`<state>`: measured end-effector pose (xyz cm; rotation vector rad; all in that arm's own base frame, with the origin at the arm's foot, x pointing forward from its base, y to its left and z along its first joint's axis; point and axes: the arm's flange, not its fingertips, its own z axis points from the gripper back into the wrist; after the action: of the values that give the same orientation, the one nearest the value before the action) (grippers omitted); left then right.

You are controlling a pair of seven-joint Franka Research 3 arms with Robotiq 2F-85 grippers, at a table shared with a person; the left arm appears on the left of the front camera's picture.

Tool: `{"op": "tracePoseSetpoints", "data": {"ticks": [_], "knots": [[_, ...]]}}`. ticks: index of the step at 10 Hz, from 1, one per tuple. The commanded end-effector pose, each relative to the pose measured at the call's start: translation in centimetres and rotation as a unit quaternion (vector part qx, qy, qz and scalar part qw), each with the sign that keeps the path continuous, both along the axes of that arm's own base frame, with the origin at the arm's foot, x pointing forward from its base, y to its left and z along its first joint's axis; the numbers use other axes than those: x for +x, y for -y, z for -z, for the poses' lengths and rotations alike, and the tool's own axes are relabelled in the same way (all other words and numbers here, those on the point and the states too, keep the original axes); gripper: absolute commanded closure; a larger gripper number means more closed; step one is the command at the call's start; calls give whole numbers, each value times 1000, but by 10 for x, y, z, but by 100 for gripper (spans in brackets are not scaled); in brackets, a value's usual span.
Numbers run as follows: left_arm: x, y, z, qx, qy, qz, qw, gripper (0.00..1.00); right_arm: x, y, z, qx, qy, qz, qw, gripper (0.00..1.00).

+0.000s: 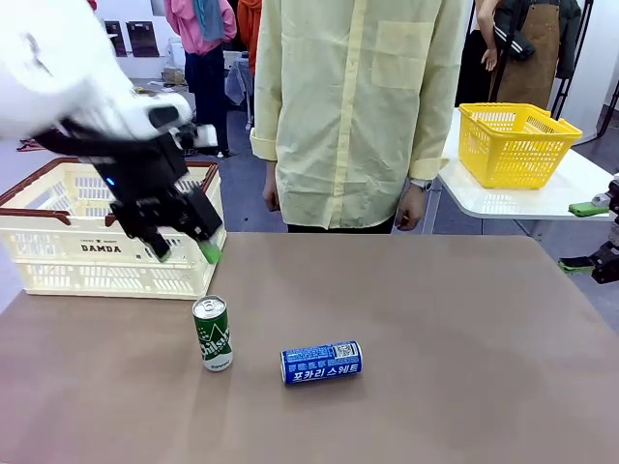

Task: Place the drinks into the Shopping basket.
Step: Pick up one drink and place it into the Shopping basket.

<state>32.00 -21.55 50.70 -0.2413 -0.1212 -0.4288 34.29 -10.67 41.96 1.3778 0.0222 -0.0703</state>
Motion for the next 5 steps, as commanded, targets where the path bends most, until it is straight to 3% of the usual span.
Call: {"op": "tracePoseSetpoints", "data": {"ticks": [1, 3, 5], "knots": [[7, 16, 44, 43, 14, -42, 998, 0, 0, 2, -3, -5, -2, -7, 1000, 0], [18, 21, 73, 58, 76, -103, 990, 0, 0, 2, -3, -5, -2, -7, 1000, 0], [25, 20, 79, 74, 111, -131, 982, 0, 0, 2, -3, -5, -2, -7, 1000, 0]]}}
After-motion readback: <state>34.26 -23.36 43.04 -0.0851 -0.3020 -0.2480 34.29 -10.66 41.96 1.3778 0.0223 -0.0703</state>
